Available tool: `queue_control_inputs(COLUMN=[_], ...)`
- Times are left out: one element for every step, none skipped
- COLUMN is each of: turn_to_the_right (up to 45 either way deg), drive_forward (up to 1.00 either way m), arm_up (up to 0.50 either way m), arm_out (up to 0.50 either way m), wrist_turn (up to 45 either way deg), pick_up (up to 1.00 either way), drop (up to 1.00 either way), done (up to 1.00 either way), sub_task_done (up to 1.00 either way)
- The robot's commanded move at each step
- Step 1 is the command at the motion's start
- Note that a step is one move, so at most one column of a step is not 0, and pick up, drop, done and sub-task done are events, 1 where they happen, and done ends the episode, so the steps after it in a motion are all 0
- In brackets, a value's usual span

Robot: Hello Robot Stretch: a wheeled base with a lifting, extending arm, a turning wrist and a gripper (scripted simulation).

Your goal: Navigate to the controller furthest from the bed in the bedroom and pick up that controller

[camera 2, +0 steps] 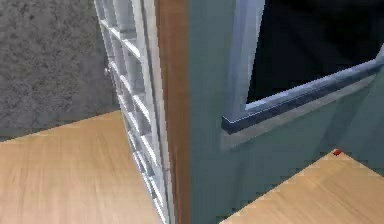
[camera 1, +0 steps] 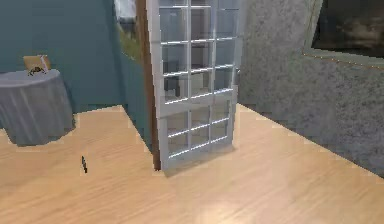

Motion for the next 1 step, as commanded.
queue_control_inputs(turn_to_the_right=[24.0], drive_forward=[0.0], arm_up=[0.0], arm_out=[0.0], wrist_turn=[0.0], pick_up=[0.0], drop=[0.0], done=[0.0], sub_task_done=[0.0])
